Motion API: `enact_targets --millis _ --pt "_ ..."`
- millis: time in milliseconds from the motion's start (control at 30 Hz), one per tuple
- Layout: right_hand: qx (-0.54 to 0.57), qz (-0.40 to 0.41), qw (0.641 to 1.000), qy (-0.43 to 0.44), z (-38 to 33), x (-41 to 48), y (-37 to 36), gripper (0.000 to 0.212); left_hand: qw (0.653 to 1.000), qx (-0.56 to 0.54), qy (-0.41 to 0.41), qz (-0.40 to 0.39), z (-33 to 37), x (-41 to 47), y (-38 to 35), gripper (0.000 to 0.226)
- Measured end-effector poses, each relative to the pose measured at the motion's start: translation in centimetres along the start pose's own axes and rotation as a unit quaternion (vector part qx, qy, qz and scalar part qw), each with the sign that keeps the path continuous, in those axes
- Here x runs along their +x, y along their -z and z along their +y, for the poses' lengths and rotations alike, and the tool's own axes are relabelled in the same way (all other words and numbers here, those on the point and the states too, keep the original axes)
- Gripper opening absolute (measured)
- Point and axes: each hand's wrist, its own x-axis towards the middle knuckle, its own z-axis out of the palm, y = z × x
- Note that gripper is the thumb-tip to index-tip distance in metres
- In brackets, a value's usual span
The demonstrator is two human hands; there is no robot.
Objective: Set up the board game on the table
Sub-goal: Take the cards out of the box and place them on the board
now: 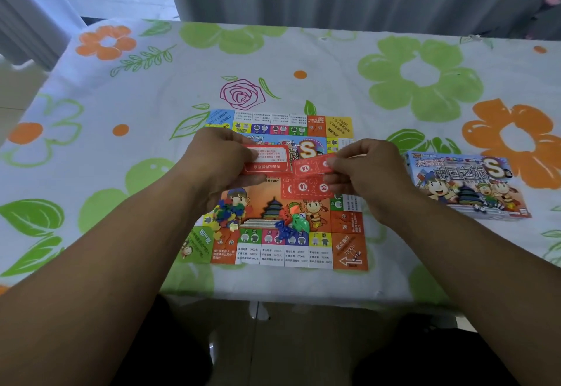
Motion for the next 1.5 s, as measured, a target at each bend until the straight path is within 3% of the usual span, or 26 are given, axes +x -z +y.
enact_targets --millis 167,233,367,433,500,567,667,833,933,1067,1200,1333,1500 --pt "-0.051 -0.005 0.998 -0.029 1.4 0.4 -0.2 0.024 1.000 0.001 -0.002 -0.003 0.0 0.1 -0.1 0.009" --pt "-0.135 -0.010 0.991 -0.009 1.8 0.4 0.0 0.020 1.000 0.007 -0.003 -0.007 0.0 0.0 -0.3 0.010" --pt "-0.412 0.015 0.906 0.096 1.8 0.2 0.2 0.017 1.000 0.005 -0.003 -0.020 0.1 0.0 -0.5 0.016" --pt "-0.370 -0.001 0.921 0.120 1.0 -0.3 -0.3 0.022 0.999 0.012 -0.001 -0.031 0.1 -0.1 -0.5 0.016" --pt "-0.227 -0.047 0.967 0.103 -0.1 -0.9 -0.9 0.027 0.999 0.022 -0.001 -0.044 0.1 -0.3 -0.6 0.016" --pt "-0.118 -0.093 0.987 0.061 -1.0 -1.7 -1.5 0.029 0.998 0.025 0.002 -0.061 0.0 -0.4 -0.7 0.020" --pt "-0.071 -0.116 0.989 0.053 -1.3 -2.1 -1.6 0.023 0.996 0.030 0.009 -0.086 0.0 -0.7 -0.9 0.021" --pt "-0.026 -0.050 0.996 0.072 -1.3 -1.3 -1.0 0.009 0.996 0.008 0.010 -0.087 0.1 -0.7 -0.8 0.020" --pt "0.010 -0.015 0.997 0.078 -1.2 -0.6 -0.3 0.012 0.998 -0.001 0.010 -0.068 0.1 -0.5 -0.6 0.020" --pt "0.115 -0.024 0.993 -0.001 -1.4 0.1 0.2 0.024 0.999 -0.003 0.007 -0.032 0.2 -0.5 -0.5 0.015" --pt "0.044 -0.012 0.999 -0.019 -0.5 0.4 0.3 0.005 1.000 -0.005 -0.005 0.001 0.2 -0.3 -0.2 0.013" --pt "-0.020 -0.036 0.997 -0.070 0.6 0.2 0.1 0.017 0.999 -0.013 -0.039 0.034 0.5 -0.2 0.0 0.006" --pt "-0.062 -0.038 0.994 -0.076 1.2 0.1 -0.5 0.014 0.999 -0.011 -0.044 0.023 0.3 -0.2 -0.2 0.012"
